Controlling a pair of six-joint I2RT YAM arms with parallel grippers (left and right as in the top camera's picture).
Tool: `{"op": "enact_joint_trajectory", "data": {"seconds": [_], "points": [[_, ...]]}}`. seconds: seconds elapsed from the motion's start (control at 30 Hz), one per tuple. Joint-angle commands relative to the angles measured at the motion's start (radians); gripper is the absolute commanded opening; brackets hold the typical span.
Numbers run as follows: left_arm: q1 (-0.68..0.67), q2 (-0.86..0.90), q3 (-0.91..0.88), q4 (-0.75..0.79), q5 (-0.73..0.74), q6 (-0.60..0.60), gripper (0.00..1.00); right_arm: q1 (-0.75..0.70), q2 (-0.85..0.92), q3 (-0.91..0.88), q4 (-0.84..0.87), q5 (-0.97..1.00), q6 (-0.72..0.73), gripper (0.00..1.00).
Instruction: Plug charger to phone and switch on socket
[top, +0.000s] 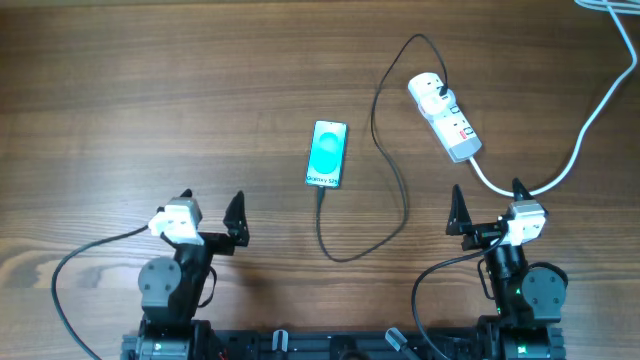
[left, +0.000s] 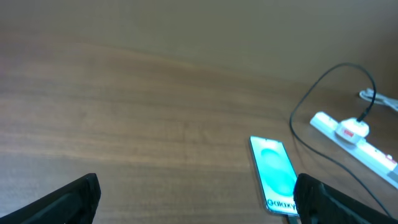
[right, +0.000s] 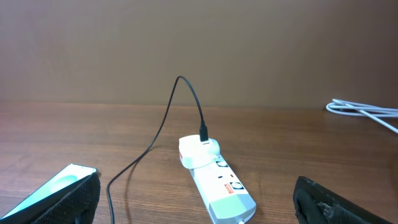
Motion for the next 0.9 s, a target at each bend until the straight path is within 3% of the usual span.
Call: {"op": "enact_joint_trajectory", "data": {"seconds": [0.0,0.27,0.47,0.7,0.87], "points": [[0.016,-0.074,-0.026,-0.022,-0.014,0.018,1.00,0.005,-0.012,-0.002,0.002,0.020,0.013,1.00],[0.030,-0.154,-0.026,-0.024,-0.013,0.148,1.00,0.005,-0.012,-0.002,0.002,0.020,0.013,1.00],[0.030,-0.154,-0.027,-0.030,-0.056,0.148,1.00,0.005,-0.012,-0.002,0.002,0.020,0.013,1.00],[0.030,-0.154,-0.027,-0.029,-0.213,0.148,1.00,0.005,-0.012,-0.002,0.002,0.020,0.013,1.00],[0.030,-0.154,-0.027,-0.030,-0.190,0.149,1.00,0.005,-0.012,-0.002,0.002,0.020,0.013,1.00]]}}
